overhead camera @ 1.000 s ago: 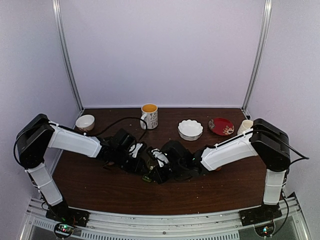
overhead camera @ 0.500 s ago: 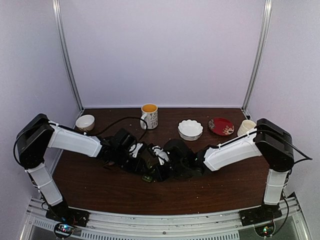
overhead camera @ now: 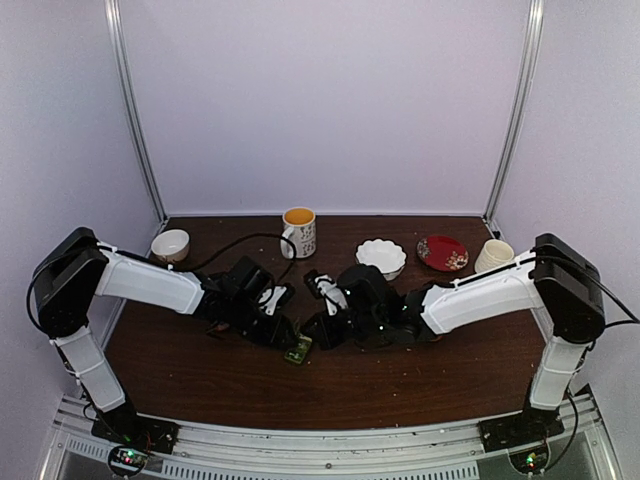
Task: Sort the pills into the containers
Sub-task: Close the lid of the pill container on the pill container.
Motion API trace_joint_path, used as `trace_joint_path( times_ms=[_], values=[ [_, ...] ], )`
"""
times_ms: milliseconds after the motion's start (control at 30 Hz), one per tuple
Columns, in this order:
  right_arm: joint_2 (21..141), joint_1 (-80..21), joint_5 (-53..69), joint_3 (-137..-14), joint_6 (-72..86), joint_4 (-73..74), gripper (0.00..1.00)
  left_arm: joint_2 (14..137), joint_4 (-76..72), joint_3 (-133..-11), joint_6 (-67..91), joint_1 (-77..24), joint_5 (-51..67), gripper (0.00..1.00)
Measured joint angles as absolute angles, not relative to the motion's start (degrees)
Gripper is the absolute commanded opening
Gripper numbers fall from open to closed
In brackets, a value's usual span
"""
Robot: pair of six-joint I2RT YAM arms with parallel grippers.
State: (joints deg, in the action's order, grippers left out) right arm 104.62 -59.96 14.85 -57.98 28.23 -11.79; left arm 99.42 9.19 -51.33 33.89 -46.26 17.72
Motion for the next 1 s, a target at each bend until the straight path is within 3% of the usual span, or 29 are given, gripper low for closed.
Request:
trace_joint_path(
  times_ms=[467, 1000],
  values=[
    [112.31, -56.75, 14.59, -72.36, 27.51, -7.22, 0.00, 99.35, 9.15, -51.42, 33.91, -46.94, 16.62, 0.37],
    [113.67, -56.69, 15.40, -69.52, 27.86, -4.25, 0.00, 99.33, 9.19, -51.46, 33.89, -47.00, 15.99, 0.37]
  ],
)
